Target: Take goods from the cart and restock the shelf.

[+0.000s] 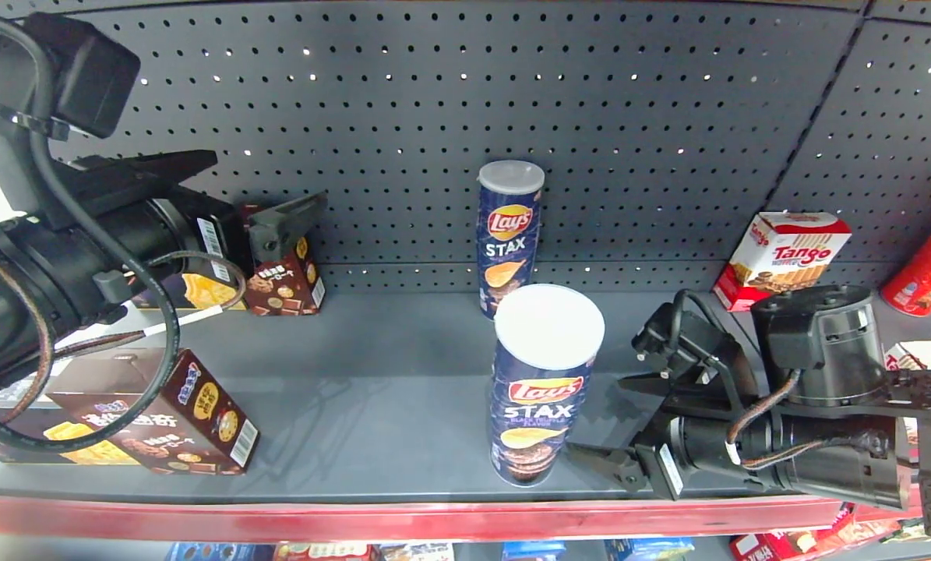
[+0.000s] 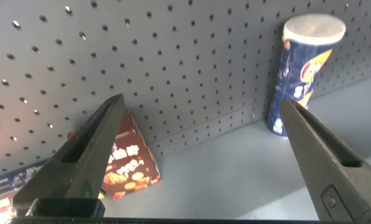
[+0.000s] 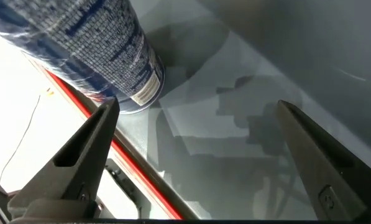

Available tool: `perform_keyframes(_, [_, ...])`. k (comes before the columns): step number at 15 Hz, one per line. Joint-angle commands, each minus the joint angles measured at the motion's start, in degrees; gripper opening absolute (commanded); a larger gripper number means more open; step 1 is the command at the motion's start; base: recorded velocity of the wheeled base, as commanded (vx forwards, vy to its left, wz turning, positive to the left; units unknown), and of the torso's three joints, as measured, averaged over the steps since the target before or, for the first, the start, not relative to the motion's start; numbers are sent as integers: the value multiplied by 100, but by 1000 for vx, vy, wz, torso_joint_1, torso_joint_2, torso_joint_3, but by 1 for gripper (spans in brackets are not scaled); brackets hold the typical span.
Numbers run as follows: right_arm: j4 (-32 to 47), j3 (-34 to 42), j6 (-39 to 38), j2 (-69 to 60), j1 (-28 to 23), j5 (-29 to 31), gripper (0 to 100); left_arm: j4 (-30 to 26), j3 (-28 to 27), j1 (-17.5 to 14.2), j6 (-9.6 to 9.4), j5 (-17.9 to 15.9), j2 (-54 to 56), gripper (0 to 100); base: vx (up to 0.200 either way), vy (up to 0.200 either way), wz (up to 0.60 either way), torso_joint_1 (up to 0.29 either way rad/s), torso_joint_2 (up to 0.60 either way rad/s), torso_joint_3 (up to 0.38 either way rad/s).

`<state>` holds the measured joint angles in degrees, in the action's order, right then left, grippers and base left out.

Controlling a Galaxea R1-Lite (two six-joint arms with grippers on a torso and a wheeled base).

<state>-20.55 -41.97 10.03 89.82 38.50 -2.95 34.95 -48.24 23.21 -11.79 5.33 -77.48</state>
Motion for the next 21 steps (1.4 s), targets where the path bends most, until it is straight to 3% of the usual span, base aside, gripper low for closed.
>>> perform_keyframes(1, [-1,5,-1,-44,-18,-4,100,73,51,8,1,3,-12,100,0,0,0,0,0,0])
perform_keyframes(15, [-177,-153,-10,79,-9,23,100,205,87,-1,1,-5,-12,100,0,0,0,0,0,0])
perform_keyframes(21, [-432,-1067,-72,-1239,-1846,137,100,196,254,-1,1,3,260,100,0,0,0,0,0,0])
